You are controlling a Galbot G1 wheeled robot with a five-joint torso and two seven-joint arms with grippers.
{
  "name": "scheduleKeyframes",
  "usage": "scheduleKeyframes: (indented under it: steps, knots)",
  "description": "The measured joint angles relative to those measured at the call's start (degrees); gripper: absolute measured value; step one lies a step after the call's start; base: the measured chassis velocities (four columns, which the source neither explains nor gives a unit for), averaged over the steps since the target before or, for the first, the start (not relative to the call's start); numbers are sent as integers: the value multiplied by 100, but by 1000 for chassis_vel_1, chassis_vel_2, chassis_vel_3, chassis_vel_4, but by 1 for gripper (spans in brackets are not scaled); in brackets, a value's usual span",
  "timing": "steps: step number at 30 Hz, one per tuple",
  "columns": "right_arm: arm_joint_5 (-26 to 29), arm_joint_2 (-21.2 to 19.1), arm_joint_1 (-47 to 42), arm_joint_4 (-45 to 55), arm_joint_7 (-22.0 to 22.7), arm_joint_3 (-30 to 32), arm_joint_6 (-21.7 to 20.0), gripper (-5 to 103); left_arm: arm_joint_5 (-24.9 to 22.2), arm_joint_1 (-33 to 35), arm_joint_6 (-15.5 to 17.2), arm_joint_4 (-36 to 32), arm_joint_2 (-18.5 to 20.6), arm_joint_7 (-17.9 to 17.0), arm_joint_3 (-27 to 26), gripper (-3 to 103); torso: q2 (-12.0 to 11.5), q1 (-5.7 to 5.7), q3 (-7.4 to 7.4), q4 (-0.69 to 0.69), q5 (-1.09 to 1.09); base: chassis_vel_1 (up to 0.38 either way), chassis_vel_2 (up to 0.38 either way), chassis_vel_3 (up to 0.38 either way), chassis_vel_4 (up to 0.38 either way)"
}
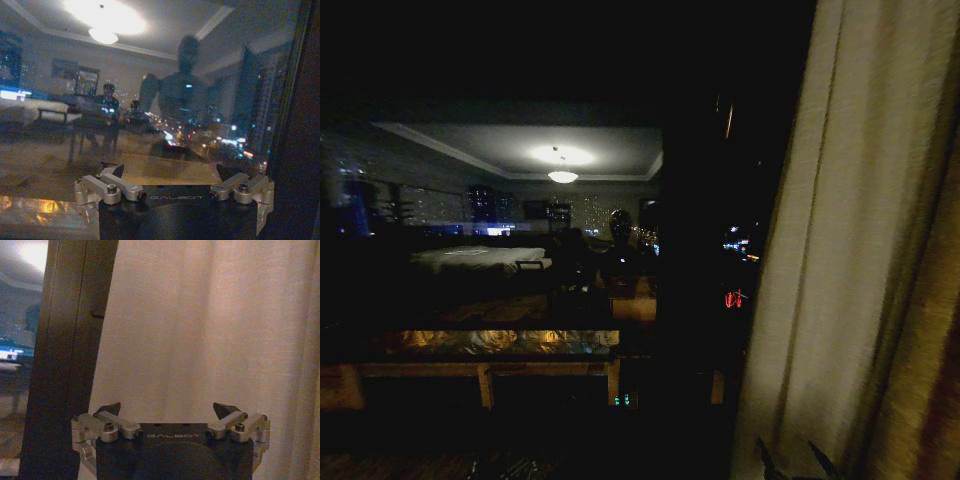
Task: Open the curtains by pulling them apart, changing their state from closed to fully open.
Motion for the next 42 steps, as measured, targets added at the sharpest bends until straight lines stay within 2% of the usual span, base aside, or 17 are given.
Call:
scheduleKeyframes:
  steps: [16, 24, 29, 32, 42]
  knots:
    - [57, 0, -21, 30, 181, -357, 40, 100, 163, -13, -48, 128, -111, 22, -80, 100, -2, 1, 1, 0, 0, 19, -17, -16, 18]
    - [85, 0, -321, 180, -188, -655, 383, 100, 82, 228, -49, 0, -95, 34, -84, 100, -1, -1, 0, 0, -1, 117, -116, -116, 122]
    - [-99, 0, -413, 247, -269, -837, 422, 100, -24, 285, 30, -112, -30, 64, -83, 100, 1, -3, -1, -1, 0, 92, -100, -109, 91]
    - [-440, -1, -420, 229, -270, -876, 515, 100, -57, 318, 22, -113, 0, 73, -83, 100, 0, -2, 0, 0, 0, 65, -64, -65, 69]
    - [-633, 0, -548, 330, -241, -722, 601, 100, -88, 260, 15, -73, 103, 100, -78, 100, -2, 3, 1, 0, 0, 61, -24, -60, 27]
